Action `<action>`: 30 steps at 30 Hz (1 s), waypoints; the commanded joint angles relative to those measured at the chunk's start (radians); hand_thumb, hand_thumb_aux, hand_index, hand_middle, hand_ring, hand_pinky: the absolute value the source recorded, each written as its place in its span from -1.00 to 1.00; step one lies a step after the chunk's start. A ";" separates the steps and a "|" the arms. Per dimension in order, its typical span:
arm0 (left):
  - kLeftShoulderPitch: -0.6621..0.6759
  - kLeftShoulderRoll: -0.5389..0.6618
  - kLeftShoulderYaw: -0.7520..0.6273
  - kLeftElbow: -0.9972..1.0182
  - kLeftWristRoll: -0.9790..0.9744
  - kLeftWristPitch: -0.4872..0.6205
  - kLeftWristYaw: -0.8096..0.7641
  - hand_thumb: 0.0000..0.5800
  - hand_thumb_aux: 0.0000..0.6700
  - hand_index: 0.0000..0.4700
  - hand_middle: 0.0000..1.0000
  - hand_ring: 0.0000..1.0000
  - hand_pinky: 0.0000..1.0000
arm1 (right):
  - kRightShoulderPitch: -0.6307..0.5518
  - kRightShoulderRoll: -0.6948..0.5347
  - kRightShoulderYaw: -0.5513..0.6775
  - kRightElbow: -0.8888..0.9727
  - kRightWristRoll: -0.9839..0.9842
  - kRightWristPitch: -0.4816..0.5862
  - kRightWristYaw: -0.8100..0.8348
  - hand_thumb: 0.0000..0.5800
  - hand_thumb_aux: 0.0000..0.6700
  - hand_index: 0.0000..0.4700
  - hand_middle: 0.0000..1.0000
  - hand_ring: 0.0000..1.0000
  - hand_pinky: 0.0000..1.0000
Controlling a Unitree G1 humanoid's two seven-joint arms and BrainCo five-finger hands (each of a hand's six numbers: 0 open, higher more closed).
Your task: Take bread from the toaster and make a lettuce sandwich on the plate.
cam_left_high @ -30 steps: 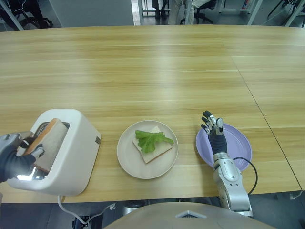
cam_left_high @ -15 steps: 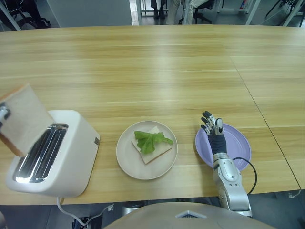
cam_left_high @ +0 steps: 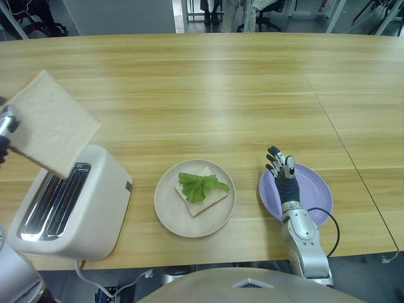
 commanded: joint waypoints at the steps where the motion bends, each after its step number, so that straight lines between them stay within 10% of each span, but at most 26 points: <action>1: -0.002 -0.068 -0.090 -0.051 -0.041 0.066 0.027 1.00 1.00 0.96 1.00 1.00 1.00 | -0.010 0.002 0.008 -0.002 -0.016 0.002 -0.006 -1.00 -1.00 -1.00 -1.00 -1.00 -1.00; 14: 0.035 -0.300 -0.562 0.020 -0.040 0.083 0.145 1.00 1.00 0.96 1.00 1.00 1.00 | -0.044 -0.036 0.052 -0.049 -0.140 -0.028 -0.030 -1.00 -1.00 -1.00 -1.00 -1.00 -1.00; 30: -0.029 -0.181 -0.740 0.486 -0.098 -0.191 0.107 1.00 1.00 0.96 1.00 1.00 1.00 | -0.103 -0.294 0.218 -0.047 -0.705 -0.249 -0.122 -1.00 -1.00 -1.00 -1.00 -1.00 -1.00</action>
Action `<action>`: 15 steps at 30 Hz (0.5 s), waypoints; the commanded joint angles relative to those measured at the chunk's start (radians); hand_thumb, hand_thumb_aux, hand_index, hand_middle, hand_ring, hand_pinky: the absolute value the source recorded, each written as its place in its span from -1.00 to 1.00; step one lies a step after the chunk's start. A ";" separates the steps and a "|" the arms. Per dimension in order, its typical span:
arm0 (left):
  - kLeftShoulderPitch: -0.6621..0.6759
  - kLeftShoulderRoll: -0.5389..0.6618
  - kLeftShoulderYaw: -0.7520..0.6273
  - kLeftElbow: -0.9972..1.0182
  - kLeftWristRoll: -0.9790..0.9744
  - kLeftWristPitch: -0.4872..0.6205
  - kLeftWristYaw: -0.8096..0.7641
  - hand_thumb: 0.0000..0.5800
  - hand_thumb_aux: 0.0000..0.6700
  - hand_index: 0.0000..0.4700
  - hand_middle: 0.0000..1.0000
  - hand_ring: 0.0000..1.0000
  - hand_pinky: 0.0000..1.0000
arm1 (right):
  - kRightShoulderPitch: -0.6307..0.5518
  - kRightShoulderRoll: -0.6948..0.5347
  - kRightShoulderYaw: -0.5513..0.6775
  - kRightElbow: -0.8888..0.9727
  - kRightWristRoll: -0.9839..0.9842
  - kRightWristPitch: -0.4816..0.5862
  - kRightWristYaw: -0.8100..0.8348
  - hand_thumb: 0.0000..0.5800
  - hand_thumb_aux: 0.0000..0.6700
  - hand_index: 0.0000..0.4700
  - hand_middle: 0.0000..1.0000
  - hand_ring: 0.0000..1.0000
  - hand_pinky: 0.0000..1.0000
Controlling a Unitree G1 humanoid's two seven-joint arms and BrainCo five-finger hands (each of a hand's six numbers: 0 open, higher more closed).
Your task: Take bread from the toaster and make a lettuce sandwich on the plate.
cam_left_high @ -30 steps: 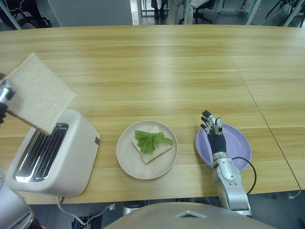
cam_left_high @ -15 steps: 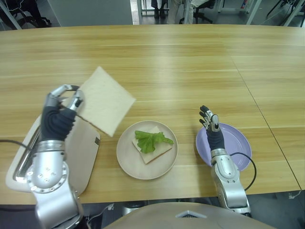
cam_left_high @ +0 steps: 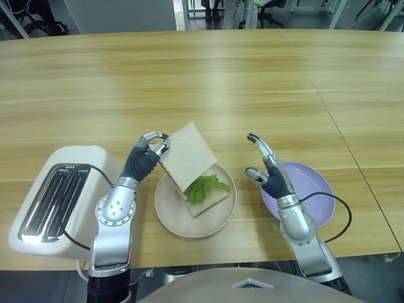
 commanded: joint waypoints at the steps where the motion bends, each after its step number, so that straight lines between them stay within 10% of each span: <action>1: -0.023 0.030 -0.028 0.094 -0.021 -0.045 -0.022 1.00 1.00 0.96 1.00 1.00 1.00 | -0.021 -0.054 0.034 0.011 -0.121 -0.052 -0.018 -1.00 -1.00 -1.00 -1.00 -1.00 -1.00; 15: 0.000 0.009 -0.130 0.194 -0.089 -0.055 -0.048 1.00 1.00 0.96 1.00 1.00 1.00 | -0.080 -0.109 0.159 0.080 -0.192 -0.163 0.049 -1.00 -1.00 -1.00 -1.00 -1.00 -1.00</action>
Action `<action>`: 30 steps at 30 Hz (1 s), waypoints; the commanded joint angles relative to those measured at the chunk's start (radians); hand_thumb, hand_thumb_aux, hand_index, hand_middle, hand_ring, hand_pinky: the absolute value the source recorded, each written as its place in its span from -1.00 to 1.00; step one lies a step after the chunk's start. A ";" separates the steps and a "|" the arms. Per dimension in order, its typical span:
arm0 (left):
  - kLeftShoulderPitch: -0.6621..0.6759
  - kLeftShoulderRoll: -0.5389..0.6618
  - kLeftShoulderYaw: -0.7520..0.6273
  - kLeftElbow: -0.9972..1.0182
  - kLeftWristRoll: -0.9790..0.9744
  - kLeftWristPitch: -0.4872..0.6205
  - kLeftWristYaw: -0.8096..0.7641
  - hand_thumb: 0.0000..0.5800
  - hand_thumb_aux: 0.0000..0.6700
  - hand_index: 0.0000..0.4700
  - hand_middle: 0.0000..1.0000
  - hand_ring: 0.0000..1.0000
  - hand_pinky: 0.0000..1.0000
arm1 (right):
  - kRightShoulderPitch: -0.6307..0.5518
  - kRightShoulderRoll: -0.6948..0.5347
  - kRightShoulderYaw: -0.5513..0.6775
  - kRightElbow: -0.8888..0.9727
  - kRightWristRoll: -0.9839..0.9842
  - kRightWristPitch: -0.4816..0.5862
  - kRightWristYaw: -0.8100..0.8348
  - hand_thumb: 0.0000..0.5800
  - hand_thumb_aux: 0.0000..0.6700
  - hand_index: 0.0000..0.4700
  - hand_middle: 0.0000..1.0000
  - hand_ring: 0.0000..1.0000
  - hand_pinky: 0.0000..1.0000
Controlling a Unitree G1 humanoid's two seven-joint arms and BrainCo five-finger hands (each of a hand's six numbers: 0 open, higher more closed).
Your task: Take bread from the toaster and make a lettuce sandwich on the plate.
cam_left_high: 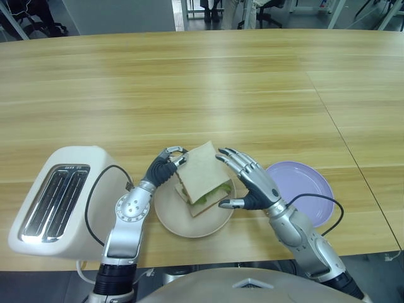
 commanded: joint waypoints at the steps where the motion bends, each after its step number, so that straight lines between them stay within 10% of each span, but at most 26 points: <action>1: 0.018 -0.014 -0.027 0.033 -0.027 0.009 -0.006 1.00 1.00 0.96 1.00 1.00 1.00 | -0.026 -0.005 0.037 0.060 -0.010 -0.024 0.033 -1.00 -1.00 -1.00 -1.00 -1.00 -1.00; 30: 0.028 -0.003 -0.059 0.094 0.039 -0.018 0.080 1.00 1.00 0.96 1.00 1.00 1.00 | -0.048 -0.026 0.131 0.276 0.051 -0.118 0.116 -1.00 -1.00 -1.00 -1.00 -1.00 -1.00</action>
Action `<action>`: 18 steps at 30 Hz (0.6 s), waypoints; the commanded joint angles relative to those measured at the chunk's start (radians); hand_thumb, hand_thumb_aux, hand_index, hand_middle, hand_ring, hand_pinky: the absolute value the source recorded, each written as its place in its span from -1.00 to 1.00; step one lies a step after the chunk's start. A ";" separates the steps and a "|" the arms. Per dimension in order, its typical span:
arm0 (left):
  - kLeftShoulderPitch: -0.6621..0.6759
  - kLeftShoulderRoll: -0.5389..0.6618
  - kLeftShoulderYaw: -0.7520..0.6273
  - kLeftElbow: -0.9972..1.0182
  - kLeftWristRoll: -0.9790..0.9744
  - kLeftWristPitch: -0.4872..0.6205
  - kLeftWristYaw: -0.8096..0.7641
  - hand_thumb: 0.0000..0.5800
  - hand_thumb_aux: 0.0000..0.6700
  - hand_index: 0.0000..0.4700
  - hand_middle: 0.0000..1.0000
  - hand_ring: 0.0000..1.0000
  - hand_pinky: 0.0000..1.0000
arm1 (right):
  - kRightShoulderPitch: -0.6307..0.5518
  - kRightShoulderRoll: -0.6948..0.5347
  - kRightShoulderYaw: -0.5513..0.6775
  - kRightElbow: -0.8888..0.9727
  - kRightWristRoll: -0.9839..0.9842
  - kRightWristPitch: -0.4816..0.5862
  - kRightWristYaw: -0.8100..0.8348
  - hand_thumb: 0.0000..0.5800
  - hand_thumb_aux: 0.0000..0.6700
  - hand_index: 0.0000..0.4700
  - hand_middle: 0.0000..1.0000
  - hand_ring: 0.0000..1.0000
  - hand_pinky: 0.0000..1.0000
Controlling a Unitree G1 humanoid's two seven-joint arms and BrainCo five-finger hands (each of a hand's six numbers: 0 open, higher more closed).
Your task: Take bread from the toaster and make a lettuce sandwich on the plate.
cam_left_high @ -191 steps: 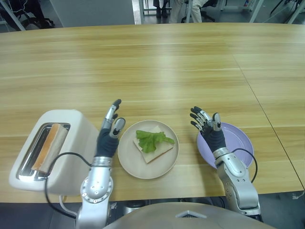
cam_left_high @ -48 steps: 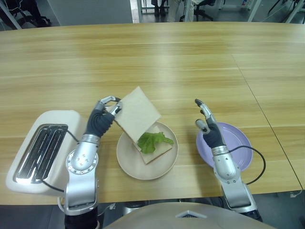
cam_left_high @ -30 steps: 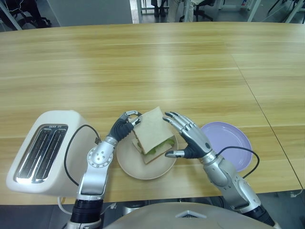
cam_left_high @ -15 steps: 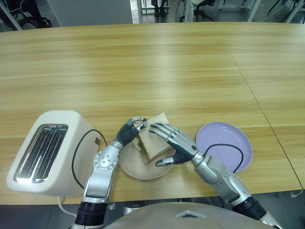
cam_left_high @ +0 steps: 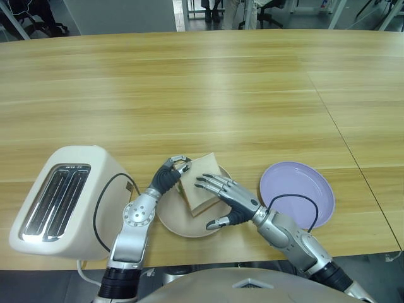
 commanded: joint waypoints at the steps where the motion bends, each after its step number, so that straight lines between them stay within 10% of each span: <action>1: 0.002 0.013 -0.045 0.035 0.062 -0.019 0.027 1.00 1.00 0.96 1.00 1.00 1.00 | 0.011 -0.004 0.022 0.060 0.009 -0.002 0.025 -1.00 -1.00 -1.00 -1.00 -1.00 -1.00; 4: 0.010 0.031 -0.093 0.061 0.140 -0.031 0.060 1.00 1.00 0.96 1.00 1.00 1.00 | 0.012 -0.003 0.019 0.065 0.020 -0.003 0.030 -1.00 -1.00 -1.00 -1.00 -1.00 -1.00; 6: 0.016 0.041 -0.117 0.076 0.180 -0.046 0.081 1.00 1.00 0.96 0.13 0.13 0.13 | 0.012 -0.003 0.016 0.065 0.029 -0.002 0.034 -1.00 -1.00 -1.00 -1.00 -1.00 -1.00; 12: 0.027 0.048 -0.144 0.079 0.227 -0.050 0.099 1.00 1.00 0.96 -0.40 -0.40 -0.40 | 0.004 0.005 0.013 0.096 0.047 0.004 0.044 -1.00 -1.00 -1.00 -1.00 -1.00 -1.00; 13: 0.029 0.051 -0.149 0.077 0.240 -0.051 0.103 1.00 1.00 0.96 -0.85 -0.85 -0.85 | 0.003 0.008 0.013 0.103 0.050 0.005 0.044 -1.00 -1.00 -1.00 -1.00 -1.00 -1.00; 14: 0.030 0.055 -0.154 0.075 0.251 -0.053 0.104 0.86 0.47 0.44 -1.00 -1.00 -1.00 | 0.001 0.012 0.013 0.109 0.051 0.006 0.043 -1.00 -1.00 -1.00 -1.00 -1.00 -1.00; 16: 0.035 0.063 -0.160 0.064 0.268 -0.057 0.105 0.86 0.47 0.44 -1.00 -1.00 -1.00 | 0.000 0.019 0.013 0.125 0.058 0.008 0.043 -1.00 -1.00 -1.00 -1.00 -1.00 -1.00; 17: 0.036 0.064 -0.158 0.058 0.275 -0.056 0.109 -0.17 -0.53 -0.54 -1.00 -1.00 -1.00 | -0.001 0.021 0.014 0.134 0.057 0.007 0.041 -1.00 -1.00 -1.00 -1.00 -1.00 -1.00; 18: 0.036 0.067 -0.158 0.054 0.286 -0.058 0.114 -1.00 -1.00 -1.00 -1.00 -1.00 -1.00 | -0.002 0.022 0.015 0.140 0.056 0.006 0.041 -1.00 -1.00 -1.00 -1.00 -1.00 -1.00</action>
